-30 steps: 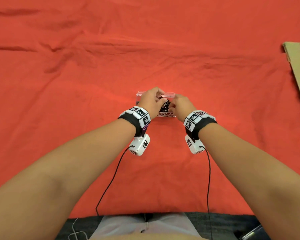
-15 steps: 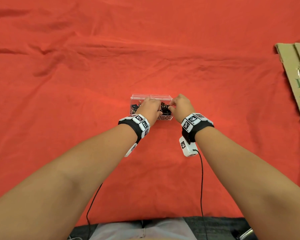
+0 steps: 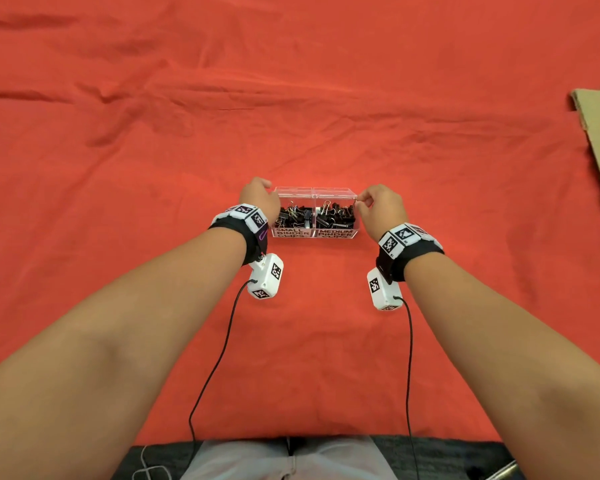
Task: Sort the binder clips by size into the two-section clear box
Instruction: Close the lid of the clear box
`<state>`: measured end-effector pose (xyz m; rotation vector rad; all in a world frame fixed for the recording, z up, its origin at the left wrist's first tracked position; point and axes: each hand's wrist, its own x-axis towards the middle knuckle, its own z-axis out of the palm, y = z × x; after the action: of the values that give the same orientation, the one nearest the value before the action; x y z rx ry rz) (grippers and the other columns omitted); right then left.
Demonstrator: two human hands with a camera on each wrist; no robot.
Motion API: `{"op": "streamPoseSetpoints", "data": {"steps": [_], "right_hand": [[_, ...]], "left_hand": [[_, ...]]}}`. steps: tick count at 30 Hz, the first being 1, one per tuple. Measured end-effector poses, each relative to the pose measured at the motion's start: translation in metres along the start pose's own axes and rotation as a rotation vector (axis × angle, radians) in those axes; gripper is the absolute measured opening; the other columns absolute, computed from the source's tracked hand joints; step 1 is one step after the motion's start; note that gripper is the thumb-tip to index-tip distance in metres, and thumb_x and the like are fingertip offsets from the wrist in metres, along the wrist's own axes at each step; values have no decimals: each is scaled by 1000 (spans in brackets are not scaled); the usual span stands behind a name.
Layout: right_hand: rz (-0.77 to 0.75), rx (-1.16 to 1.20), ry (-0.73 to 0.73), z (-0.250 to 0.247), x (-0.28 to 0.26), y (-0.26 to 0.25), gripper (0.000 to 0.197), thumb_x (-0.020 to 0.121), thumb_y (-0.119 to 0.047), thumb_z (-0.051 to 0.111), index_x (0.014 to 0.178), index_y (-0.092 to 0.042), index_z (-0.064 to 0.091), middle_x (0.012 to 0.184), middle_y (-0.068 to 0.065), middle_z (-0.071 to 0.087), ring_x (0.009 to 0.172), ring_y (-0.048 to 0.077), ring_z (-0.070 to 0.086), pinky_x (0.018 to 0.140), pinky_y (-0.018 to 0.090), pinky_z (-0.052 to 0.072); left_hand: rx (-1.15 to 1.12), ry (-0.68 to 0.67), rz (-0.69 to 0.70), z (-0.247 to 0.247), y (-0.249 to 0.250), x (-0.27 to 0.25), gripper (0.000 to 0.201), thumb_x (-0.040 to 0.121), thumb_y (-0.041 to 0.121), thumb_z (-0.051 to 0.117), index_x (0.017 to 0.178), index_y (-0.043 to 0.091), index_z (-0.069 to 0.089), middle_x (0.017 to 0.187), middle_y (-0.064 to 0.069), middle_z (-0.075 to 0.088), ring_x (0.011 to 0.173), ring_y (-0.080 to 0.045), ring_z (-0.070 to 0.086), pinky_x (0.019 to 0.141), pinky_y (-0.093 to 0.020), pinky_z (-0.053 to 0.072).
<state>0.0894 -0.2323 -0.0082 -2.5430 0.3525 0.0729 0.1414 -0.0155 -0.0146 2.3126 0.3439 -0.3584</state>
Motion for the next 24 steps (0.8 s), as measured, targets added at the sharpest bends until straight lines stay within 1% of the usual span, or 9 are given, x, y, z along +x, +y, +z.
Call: {"op": "streamPoseSetpoints", "data": {"steps": [2, 5, 11, 13, 15, 17, 19, 22, 24], "right_hand": [[-43, -70, 27, 1, -1, -2, 13, 88, -16, 55, 87, -8, 65, 98, 10, 60, 88, 26, 58, 72, 36, 48], [-111, -158, 36, 2, 0, -2, 17, 89, -16, 53, 89, -5, 66, 99, 11, 58, 90, 29, 57, 70, 38, 49], [-371, -484, -47, 14, -4, -2, 21, 85, -6, 52, 97, -1, 69, 100, 16, 53, 91, 35, 53, 61, 38, 40], [-313, -443, -66, 15, -7, 2, 22, 86, -9, 51, 97, -5, 69, 102, 16, 51, 93, 33, 52, 65, 38, 45], [-211, -249, -71, 11, -4, 4, 23, 89, -16, 50, 99, -12, 70, 102, 12, 51, 89, 28, 53, 68, 35, 47], [-96, -27, -18, 3, 1, 4, 20, 89, -19, 51, 98, -11, 67, 101, 10, 55, 87, 25, 56, 72, 30, 44], [59, 127, -6, 1, 6, 3, 21, 91, -22, 52, 102, -8, 63, 104, 10, 61, 92, 24, 58, 81, 30, 43], [274, 243, -221, 4, 10, -6, 48, 96, -43, 39, 99, -1, 62, 95, 16, 64, 82, 26, 59, 82, 39, 51], [396, 363, -339, 6, 12, -11, 68, 95, -56, 28, 113, 3, 58, 110, 21, 65, 90, 32, 64, 85, 47, 52]], "left_hand": [[-21, -80, -29, 1, -2, 0, 31, 93, 6, 48, 122, 12, 55, 125, -8, 59, 101, -29, 64, 86, -36, 55], [-30, -87, -29, 3, -2, 0, 37, 92, -1, 44, 126, 11, 54, 128, -9, 58, 108, -27, 61, 93, -36, 52], [-97, -79, -39, 5, -3, 1, 36, 93, -1, 46, 125, 11, 55, 128, -8, 58, 110, -27, 60, 95, -37, 51], [-112, -91, -36, 4, -5, 2, 35, 93, 0, 46, 124, 12, 55, 126, -8, 59, 100, -25, 62, 86, -36, 55], [-120, -101, -12, 2, -5, 4, 37, 91, -2, 46, 124, 12, 54, 124, -6, 59, 90, -20, 59, 74, -29, 53], [-177, -112, -5, 0, -4, 6, 43, 88, -7, 44, 127, 11, 52, 121, -5, 60, 90, -17, 59, 74, -24, 50], [-256, -106, -18, -2, 0, 7, 48, 86, -11, 41, 128, 10, 51, 112, -3, 61, 82, -14, 58, 67, -21, 49], [-364, -76, -16, -6, 3, 6, 46, 89, -6, 41, 130, 13, 50, 107, -1, 63, 69, -11, 55, 60, -23, 48], [-407, -60, -9, -9, 5, 3, 34, 95, 6, 40, 123, 17, 56, 105, 1, 64, 62, -8, 51, 65, -29, 52]]}}
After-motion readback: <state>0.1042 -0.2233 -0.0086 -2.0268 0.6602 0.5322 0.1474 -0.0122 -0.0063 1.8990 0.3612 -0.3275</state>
